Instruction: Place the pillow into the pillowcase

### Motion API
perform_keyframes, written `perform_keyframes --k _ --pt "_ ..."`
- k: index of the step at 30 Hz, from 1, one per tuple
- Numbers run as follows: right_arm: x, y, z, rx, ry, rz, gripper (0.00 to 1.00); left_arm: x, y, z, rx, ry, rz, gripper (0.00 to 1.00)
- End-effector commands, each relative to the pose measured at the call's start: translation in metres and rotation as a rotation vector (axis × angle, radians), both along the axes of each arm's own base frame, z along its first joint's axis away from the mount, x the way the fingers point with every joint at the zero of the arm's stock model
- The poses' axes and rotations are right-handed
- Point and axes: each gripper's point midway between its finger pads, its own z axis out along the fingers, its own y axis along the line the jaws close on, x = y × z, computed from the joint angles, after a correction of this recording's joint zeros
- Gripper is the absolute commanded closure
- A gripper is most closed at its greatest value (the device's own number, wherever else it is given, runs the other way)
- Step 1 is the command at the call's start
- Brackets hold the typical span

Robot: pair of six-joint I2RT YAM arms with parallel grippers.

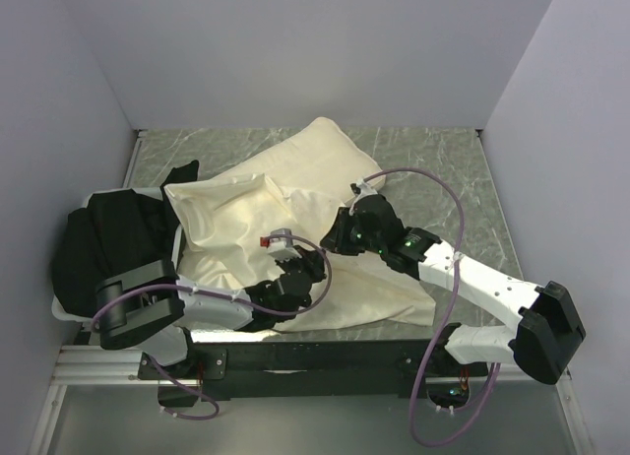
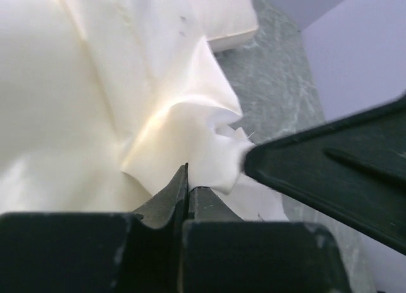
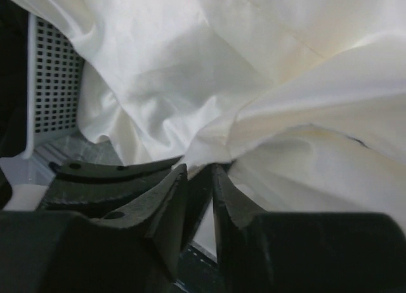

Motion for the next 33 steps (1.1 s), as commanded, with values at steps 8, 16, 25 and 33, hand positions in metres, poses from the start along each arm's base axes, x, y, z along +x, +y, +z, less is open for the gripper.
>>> perform_keyframes --k 8,16,25,33 --pt "0.038 -0.053 0.028 -0.214 -0.178 -0.191 0.18 -0.008 0.080 -0.043 0.011 0.176 0.195 0.99" --pt "0.142 -0.102 0.023 -0.067 -0.098 -0.357 0.00 -0.013 0.123 -0.083 0.069 0.325 0.283 0.99" --pt "0.220 -0.081 -0.033 0.165 0.070 -0.348 0.00 -0.018 0.142 -0.117 0.171 0.492 0.284 0.99" --pt "0.239 -0.060 -0.067 0.327 0.127 -0.407 0.07 -0.020 0.158 -0.129 0.172 0.560 0.290 0.99"
